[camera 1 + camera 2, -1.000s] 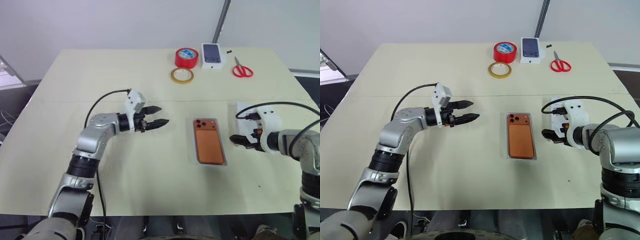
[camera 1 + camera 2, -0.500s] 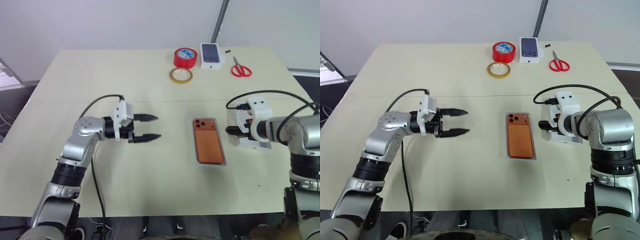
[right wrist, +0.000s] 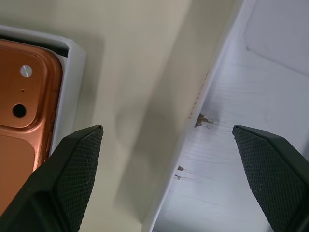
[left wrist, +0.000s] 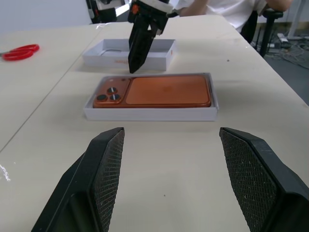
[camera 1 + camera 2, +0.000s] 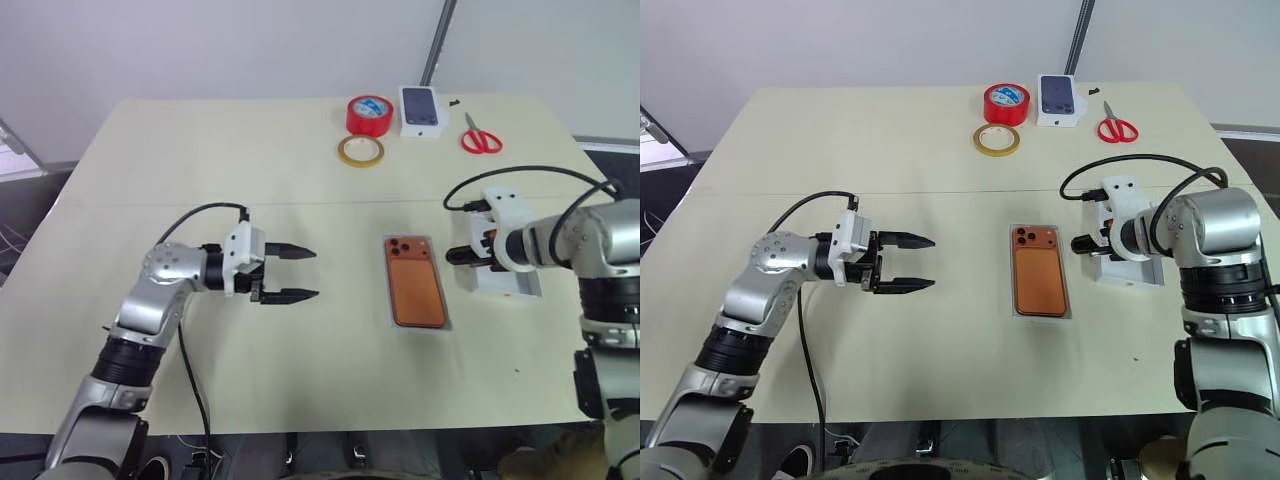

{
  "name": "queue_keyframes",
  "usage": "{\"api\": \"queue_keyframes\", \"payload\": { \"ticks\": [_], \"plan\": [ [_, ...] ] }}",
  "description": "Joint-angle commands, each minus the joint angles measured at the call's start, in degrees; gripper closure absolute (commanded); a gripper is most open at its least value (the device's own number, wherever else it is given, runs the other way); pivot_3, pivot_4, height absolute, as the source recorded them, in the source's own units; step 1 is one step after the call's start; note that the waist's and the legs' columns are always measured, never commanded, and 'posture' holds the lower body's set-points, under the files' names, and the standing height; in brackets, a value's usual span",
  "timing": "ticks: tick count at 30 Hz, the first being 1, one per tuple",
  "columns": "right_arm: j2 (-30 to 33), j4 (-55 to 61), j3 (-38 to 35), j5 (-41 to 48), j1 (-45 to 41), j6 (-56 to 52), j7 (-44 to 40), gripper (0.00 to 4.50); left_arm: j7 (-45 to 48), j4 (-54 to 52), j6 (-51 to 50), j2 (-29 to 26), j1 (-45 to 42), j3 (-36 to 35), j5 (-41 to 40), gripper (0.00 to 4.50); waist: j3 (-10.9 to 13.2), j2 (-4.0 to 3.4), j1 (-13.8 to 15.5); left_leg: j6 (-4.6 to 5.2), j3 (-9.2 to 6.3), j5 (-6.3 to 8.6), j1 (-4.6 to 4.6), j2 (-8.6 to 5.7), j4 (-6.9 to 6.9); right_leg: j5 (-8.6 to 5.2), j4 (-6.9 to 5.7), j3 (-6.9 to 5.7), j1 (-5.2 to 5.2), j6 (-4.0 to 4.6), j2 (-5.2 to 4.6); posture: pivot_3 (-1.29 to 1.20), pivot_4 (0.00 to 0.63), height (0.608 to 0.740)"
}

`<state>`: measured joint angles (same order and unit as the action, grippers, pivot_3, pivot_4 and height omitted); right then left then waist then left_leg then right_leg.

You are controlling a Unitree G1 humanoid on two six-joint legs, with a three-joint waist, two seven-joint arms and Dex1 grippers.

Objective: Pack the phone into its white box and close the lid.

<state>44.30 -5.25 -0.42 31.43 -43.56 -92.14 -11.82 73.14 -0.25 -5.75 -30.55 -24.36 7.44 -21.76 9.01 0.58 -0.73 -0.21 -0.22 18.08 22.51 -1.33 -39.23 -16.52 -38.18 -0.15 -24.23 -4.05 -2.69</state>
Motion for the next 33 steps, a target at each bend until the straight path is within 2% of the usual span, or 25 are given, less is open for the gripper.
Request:
{"api": "queue_keyframes", "payload": {
  "ticks": [1, 5, 6, 7, 14, 15, 21, 27, 33],
  "plan": [
    [0.9, -0.8, 0.2, 1.1, -2.4, -0.4, 1.2, 0.00, -0.7, -2.3, 0.5, -0.1, 0.6, -0.7, -0.6, 1.20, 0.0, 0.00, 0.0, 0.00, 0.00, 0.00, 0.01, 0.00, 0.00, 0.00, 0.00, 0.00, 0.00, 0.00, 0.00, 0.00, 0.150, 0.740],
    [0.2, -2.8, 0.4, 1.5, -3.1, -0.4, 2.3, 0.00, -1.1, -2.3, 1.0, -0.3, 1.1, -0.9, -0.6, 1.20, 0.0, 0.00, 0.0, 0.00, 0.00, 0.00, 0.00, 0.00, 0.00, 0.00, 0.00, 0.00, 0.00, 0.00, 0.00, 0.00, 0.150, 0.740],
    [0.1, -3.2, 0.5, 1.4, -3.2, -0.4, 2.4, 0.52, -1.2, -2.2, 1.6, -0.3, 1.2, -0.8, -0.1, 1.17, 0.0, 0.00, 0.0, 0.00, 0.00, 0.00, 0.01, 0.01, 0.00, 0.00, 0.00, 0.00, 0.00, 0.00, 0.00, 0.00, 0.150, 0.740],
    [0.0, -3.5, 0.6, 1.3, -3.0, -0.4, 2.7, 0.72, -1.5, -2.1, 2.0, -0.2, 1.2, -0.8, 0.1, 1.17, 0.0, 0.00, 0.0, 0.00, 0.00, 0.00, 0.00, 0.01, 0.00, 0.00, 0.00, 0.00, 0.00, 0.00, 0.00, 0.00, 0.150, 0.740],
    [-0.5, -4.5, 0.8, 0.5, -0.9, -0.4, 4.5, 4.14, -3.0, -2.5, 1.7, 0.4, 1.1, -0.5, -0.2, 1.17, 0.0, 0.01, 0.0, 0.00, 0.00, 0.00, 0.00, 0.01, 0.00, 0.00, 0.00, 0.00, 0.01, 0.00, 0.00, 0.00, 0.150, 0.740],
    [-0.5, -4.6, 0.8, 0.5, -0.8, -0.4, 4.6, 4.46, -3.1, -2.4, 1.8, 0.5, 1.1, -0.5, -0.2, 1.17, 0.0, 0.01, 0.0, 0.01, 0.00, 0.00, 0.00, 0.01, 0.00, 0.00, 0.01, 0.00, 0.02, 0.00, 0.00, 0.00, 0.150, 0.740],
    [-1.4, -5.1, -0.1, 0.2, -1.9, -0.4, 5.8, 4.46, -3.8, -1.7, 1.5, 0.7, 0.2, -0.8, -0.5, 1.17, 0.0, 0.03, 0.0, 0.02, 0.00, 0.01, -0.01, 0.01, 0.00, 0.00, 0.03, 0.00, 0.05, 0.00, 0.00, 0.00, 0.150, 0.740],
    [-3.7, -3.4, -5.1, -1.5, -3.2, -0.2, 7.2, 4.46, -4.6, -0.4, 1.4, 1.6, -1.1, -0.8, -0.2, 1.17, 0.0, 0.03, -0.1, 0.02, 0.00, 0.00, -0.02, 0.01, -0.01, 0.00, 0.02, 0.00, 0.05, 0.00, 0.00, 0.00, 0.150, 0.740],
    [-8.7, 3.5, -17.6, 0.7, -1.1, 2.8, 3.8, 4.46, -4.9, 1.2, 1.0, 1.8, -2.5, -0.7, -0.1, 1.17, 0.0, -0.01, 0.0, 0.02, 0.00, 0.00, 0.00, 0.02, 0.06, 0.00, 0.01, -0.01, 0.00, 0.00, 0.01, 0.00, 0.150, 0.740]
  ]
}}
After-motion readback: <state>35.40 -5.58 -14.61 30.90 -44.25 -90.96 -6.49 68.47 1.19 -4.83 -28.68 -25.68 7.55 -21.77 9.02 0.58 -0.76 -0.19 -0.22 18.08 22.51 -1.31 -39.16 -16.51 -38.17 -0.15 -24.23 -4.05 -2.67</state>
